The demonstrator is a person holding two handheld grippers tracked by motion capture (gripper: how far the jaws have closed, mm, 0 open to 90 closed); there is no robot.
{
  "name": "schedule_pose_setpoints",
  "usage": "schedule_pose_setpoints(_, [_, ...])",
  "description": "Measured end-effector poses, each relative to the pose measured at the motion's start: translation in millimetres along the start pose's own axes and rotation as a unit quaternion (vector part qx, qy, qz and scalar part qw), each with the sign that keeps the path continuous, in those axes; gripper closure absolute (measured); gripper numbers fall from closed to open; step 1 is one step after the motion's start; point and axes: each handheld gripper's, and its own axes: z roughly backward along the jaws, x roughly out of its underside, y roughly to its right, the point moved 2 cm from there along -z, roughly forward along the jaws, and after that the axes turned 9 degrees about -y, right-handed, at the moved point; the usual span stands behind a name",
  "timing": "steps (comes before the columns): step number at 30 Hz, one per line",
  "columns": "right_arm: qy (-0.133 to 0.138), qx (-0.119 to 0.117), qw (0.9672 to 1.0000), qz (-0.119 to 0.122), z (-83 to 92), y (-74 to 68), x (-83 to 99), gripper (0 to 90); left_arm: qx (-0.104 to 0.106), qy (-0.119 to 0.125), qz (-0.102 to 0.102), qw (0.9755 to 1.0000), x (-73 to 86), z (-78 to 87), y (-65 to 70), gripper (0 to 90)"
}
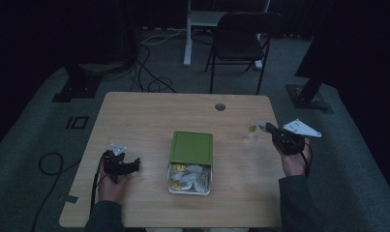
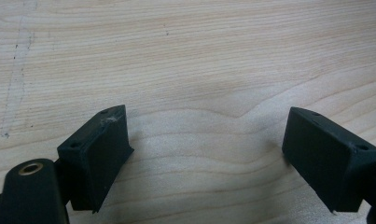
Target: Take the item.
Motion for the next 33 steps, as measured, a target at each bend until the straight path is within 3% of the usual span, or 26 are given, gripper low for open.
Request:
schedule_pose_setpoints(18, [-0.007,0.026,0.9993,-0.028,-12.5,21.1,3.2,90.0,0.000,0.000,0.000,1.0000,0.0,0.0,0.0,15.6])
schedule_pose_setpoints(27, [-0.022,0.041,0.9988,-0.015,-22.1,24.1,-1.7,90.0,0.000,0.000,0.000,1.0000,0.0,0.0,0.0,15.6])
schedule_pose_setpoints(33, [-0.034,0.043,0.9982,-0.024,-34.4,27.2,-1.5,90.0,0.000,0.001,0.001,1.0000,0.0,-0.1,0.1,15.6])
